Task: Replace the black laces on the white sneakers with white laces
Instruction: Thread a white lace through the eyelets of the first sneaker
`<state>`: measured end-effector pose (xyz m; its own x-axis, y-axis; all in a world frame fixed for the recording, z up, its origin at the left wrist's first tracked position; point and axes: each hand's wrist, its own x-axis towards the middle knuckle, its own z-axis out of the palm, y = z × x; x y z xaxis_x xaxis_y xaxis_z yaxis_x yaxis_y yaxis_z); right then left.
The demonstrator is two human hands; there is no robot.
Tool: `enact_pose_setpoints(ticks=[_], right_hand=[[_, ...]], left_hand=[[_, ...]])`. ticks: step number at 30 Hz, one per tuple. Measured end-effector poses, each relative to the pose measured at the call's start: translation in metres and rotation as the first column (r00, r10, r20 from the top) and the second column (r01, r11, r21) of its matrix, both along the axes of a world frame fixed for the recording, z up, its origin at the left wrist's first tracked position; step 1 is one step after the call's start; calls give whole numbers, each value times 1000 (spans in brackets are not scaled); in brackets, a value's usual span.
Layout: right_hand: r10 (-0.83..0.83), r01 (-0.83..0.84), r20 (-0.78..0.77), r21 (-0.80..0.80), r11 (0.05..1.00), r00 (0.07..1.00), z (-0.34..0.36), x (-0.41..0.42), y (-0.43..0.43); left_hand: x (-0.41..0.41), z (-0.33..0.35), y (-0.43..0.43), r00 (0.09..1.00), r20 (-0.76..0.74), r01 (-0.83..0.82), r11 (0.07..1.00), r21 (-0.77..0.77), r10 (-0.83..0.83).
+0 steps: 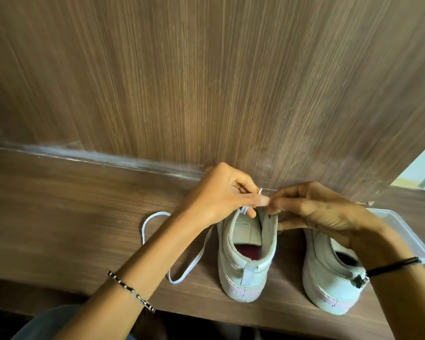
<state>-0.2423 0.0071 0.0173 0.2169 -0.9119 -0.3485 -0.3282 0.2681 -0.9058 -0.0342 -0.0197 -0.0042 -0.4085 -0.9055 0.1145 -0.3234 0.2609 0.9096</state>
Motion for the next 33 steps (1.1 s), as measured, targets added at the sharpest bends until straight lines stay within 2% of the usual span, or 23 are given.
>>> enact_pose_setpoints(ticks=[6,14,18,22,28,33], right_hand=[[0,0,0,16,1000,1000,1,0,0],[2,-1,-5,16,1000,1000,0,-2,-1],[-9,9,12,22,1000,1000,0,-3,-2],[-20,19,37,37,999,999,2,-4,-2],[-8,7,25,35,999,1000,3,-5,-1],[-10,9,23,35,999,1000,2,-5,-3]], left_hand=[[-4,3,11,958,283,-3,992,-126,39],[-11,6,17,913,391,-21,970,-241,117],[-16,7,24,828,535,31,939,-343,169],[-17,10,28,828,539,21,950,-310,158],[-20,9,28,812,561,51,938,-344,161],[-18,2,24,845,525,60,958,-280,100]])
